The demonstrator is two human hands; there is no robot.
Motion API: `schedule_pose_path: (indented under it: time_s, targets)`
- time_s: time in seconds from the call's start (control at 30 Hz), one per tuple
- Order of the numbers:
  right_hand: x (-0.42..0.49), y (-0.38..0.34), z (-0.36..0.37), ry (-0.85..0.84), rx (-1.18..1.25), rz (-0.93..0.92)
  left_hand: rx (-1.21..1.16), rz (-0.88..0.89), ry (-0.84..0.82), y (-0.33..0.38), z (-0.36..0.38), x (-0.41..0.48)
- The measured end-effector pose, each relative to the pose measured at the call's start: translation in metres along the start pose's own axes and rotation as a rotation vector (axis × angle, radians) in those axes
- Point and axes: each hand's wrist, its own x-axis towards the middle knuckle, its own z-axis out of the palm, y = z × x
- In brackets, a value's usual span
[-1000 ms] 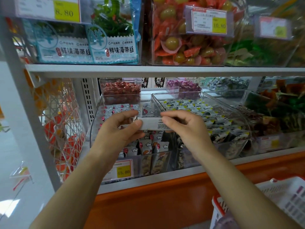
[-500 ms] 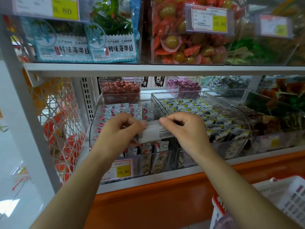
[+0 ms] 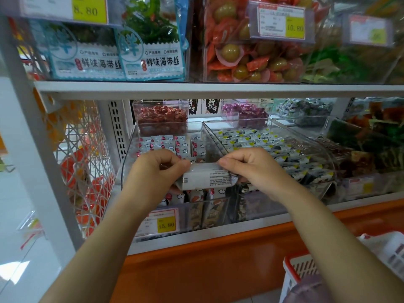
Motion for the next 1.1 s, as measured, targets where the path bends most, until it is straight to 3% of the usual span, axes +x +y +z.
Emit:
schedule_pose_path:
  time_s: [0.13, 0.3, 0.43, 0.5, 0.63, 0.8, 0.93, 1.1]
  targets:
    - [0.001, 0.002, -0.002, -0.009, -0.004, 0.012, -0.006, -0.007, 0.011, -0.001, 0.004, 0.001]
    - [0.002, 0.008, 0.002, 0.111, 0.023, -0.022, 0.021, -0.011, 0.005, -0.005, 0.006, 0.002]
    - [0.0, 0.006, -0.003, -0.008, 0.202, -0.041, -0.017, -0.027, 0.084, -0.008, 0.006, 0.007]
    - [0.002, 0.004, -0.004, -0.01, 0.162, -0.09, -0.084, -0.056, 0.122, -0.007, 0.009, 0.011]
    - [0.008, 0.003, -0.006, 0.152, 0.148, -0.117, -0.13, -0.001, 0.152, -0.006, 0.019, 0.018]
    - [0.022, 0.01, -0.018, 0.419, 0.115, -0.02, 0.354, 0.158, 0.187, -0.018, 0.023, 0.032]
    - [0.034, 0.007, -0.021, 0.416, -0.029, -0.037, 0.667, 0.208, -0.013, -0.025, 0.037, 0.037]
    - [0.047, -0.001, -0.019, 0.331, -0.167, -0.077, 0.788, 0.237, -0.181, -0.031, 0.056, 0.039]
